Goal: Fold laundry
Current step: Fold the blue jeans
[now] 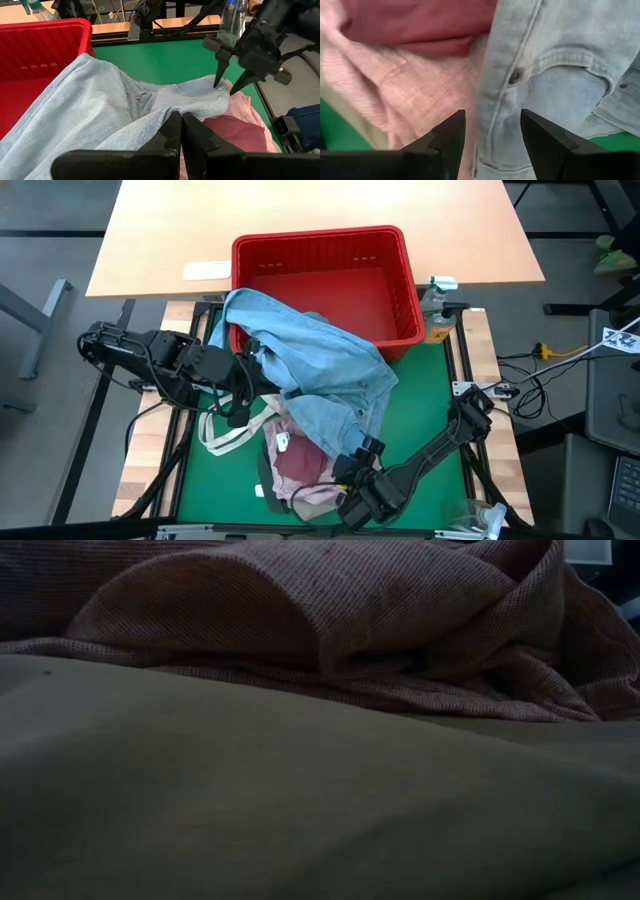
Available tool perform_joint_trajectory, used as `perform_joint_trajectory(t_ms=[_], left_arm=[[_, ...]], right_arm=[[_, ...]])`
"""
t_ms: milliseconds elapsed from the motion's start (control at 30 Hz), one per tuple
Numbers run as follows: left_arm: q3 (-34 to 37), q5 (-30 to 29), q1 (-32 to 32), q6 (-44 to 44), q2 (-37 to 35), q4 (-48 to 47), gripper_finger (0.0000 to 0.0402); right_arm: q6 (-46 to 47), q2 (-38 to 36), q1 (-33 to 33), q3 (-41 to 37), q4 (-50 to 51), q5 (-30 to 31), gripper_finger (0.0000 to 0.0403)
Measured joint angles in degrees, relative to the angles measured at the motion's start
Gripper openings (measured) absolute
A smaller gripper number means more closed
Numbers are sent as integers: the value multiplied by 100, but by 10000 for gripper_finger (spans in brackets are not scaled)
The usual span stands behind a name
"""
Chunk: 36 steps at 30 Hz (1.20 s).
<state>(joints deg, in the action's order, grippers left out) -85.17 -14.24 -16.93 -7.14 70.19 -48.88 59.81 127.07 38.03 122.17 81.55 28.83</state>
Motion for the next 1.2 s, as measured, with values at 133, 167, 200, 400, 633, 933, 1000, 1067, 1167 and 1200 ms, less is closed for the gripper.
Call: perform_joint_trajectory(t_ms=[133,167,200,400,633,933,1000,1067,1167,1200], left_arm=[[2,7,-13,0,0,-2,0],[2,7,-15,0,0,-2,0],[2,15,-15,0,0,-2,0],[2,26,-15,-22,0,-3,0],[2,18,-13,-428,60,179,0],[2,437,-266,-640,533,241,0],[2,464,-351,-634,639,267,0],[2,473,-443,-636,717,274,0],[2,473,-555,-638,805,335,0],[2,473,-593,-640,825,379,0]], right_arm=[[-1,90,-64,0,197,113,176],[-1,113,-79,0,222,115,165],[6,115,-103,0,271,115,150],[-12,77,-95,2,753,13,18],[-209,-462,-88,0,871,-150,21],[-1230,-1174,-85,-2,857,-393,13],[-1503,-1381,-51,-62,827,-438,7],[-1637,-1695,-12,-348,828,-341,7],[-1354,-2435,75,-1298,814,-290,16],[-1192,-2738,73,-1708,820,-295,17]])
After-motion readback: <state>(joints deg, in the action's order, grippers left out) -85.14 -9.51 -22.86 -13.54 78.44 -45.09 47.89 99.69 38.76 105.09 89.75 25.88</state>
